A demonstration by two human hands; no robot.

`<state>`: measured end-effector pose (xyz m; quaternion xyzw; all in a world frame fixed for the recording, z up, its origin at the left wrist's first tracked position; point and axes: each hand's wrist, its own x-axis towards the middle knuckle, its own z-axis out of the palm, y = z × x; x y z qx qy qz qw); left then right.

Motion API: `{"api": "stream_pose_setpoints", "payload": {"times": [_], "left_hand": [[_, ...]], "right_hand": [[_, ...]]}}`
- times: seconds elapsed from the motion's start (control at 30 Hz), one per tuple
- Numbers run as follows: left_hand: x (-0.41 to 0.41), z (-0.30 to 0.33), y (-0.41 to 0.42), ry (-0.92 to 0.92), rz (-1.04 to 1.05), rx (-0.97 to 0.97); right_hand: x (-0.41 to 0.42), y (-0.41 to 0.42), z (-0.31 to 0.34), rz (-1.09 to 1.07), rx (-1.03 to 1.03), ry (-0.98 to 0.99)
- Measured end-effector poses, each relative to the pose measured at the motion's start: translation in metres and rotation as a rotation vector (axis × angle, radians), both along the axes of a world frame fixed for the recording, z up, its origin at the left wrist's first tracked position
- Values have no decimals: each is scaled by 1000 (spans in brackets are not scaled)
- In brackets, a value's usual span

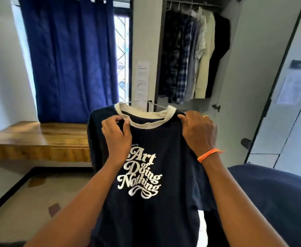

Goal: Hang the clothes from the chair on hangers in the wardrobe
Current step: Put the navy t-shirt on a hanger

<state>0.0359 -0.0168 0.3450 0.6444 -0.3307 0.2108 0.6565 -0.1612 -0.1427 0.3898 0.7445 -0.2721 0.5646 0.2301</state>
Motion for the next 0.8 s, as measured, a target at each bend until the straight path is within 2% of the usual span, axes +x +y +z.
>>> {"api": "stream_pose_setpoints", "payload": {"times": [0.07,0.2,0.47,0.67,0.8], "left_hand": [[-12,0,-35,28,-53,19],[-26,-2,-93,-83,-127,81],[-3,6,-220,-230,-171,132],[12,22,-326,-201,-346,220],[15,29,-385,-183,-375,167]], "right_hand": [[-16,-34,3,-27,-16,-28],[-35,-94,6,-63,-30,-102],[-9,-234,20,-73,-16,-193],[6,-333,44,-191,-50,-195],[15,-388,55,-183,15,-206]]}}
